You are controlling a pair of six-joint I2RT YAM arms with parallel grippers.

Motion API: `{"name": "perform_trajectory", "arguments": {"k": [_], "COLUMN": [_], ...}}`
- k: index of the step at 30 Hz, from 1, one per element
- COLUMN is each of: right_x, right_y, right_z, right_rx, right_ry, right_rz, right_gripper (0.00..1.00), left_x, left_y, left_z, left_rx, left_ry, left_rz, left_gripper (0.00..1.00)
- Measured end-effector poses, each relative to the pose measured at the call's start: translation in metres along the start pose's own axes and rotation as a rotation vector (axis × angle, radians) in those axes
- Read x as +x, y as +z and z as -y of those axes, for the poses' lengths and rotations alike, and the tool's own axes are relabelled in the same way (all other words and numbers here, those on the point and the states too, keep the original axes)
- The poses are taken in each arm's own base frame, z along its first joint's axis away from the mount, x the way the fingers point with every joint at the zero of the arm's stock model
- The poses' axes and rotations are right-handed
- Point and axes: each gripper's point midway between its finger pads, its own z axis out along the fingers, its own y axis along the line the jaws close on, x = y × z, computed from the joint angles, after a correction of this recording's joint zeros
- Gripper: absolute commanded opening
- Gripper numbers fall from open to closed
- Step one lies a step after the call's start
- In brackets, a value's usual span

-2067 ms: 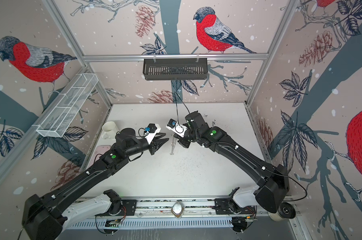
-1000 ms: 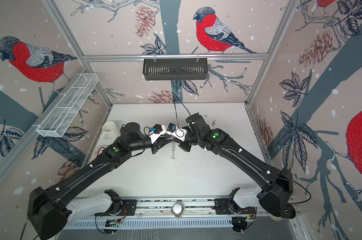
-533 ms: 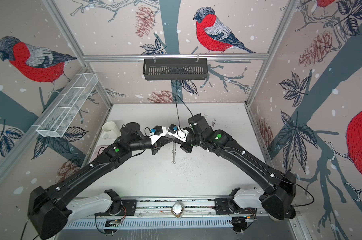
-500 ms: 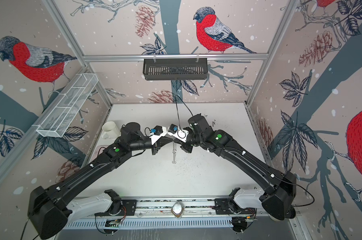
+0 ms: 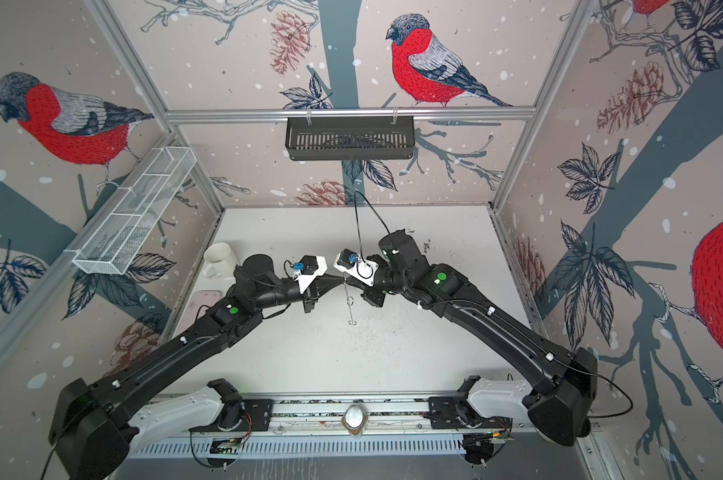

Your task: Put the keys on the keyring

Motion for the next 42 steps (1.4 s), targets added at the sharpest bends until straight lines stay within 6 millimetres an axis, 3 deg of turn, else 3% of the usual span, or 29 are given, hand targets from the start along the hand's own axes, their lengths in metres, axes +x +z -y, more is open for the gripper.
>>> {"name": "perform_trajectory", "arguments": {"k": [3,7,15,23,27,33,36,42], "right_x": [-0.01,-0.01,0.002,0.01,0.005,-0.016,-0.023,-0.029], "right_y": [-0.008,-0.013,-0.018,-0.007,-0.001,0.008,0.012,0.013], "right_z": [0.003,0.006,0.014,0.02,0.021,0.005,-0.001,-0.009], "right_rx": [0.026,0.051,0.149,0.194,0.188,0.092,0.056,0.028], "right_ry": [-0.003,0.012,0.062,0.161,0.214,0.224,0.22,0.205], "right_rz": [0.047,0.071,0.101,0.187,0.252,0.349,0.365,0.381], "right_gripper": [0.29,0.34,0.34,0.32,0.31,0.3,0.26,0.03], "left_x": [-0.001,-0.002,-0.012,-0.018,-0.022,-0.029,-0.03,-0.034], "left_y": [-0.002,-0.003,-0.008,-0.016,-0.021,-0.021,-0.02,-0.023], "left_z": [-0.007,-0.009,-0.012,-0.011,-0.013,-0.016,-0.017,-0.011], "left_rx": [-0.045,-0.067,-0.104,-0.132,-0.15,-0.156,-0.152,-0.126], "left_ry": [-0.01,-0.019,-0.023,-0.041,-0.064,-0.096,-0.107,-0.1], "left_rz": [0.014,0.032,0.115,0.225,0.294,0.361,0.378,0.417], "left_gripper": [0.0,0.0,0.0,0.0,0.0,0.0,0.0,0.0]}}
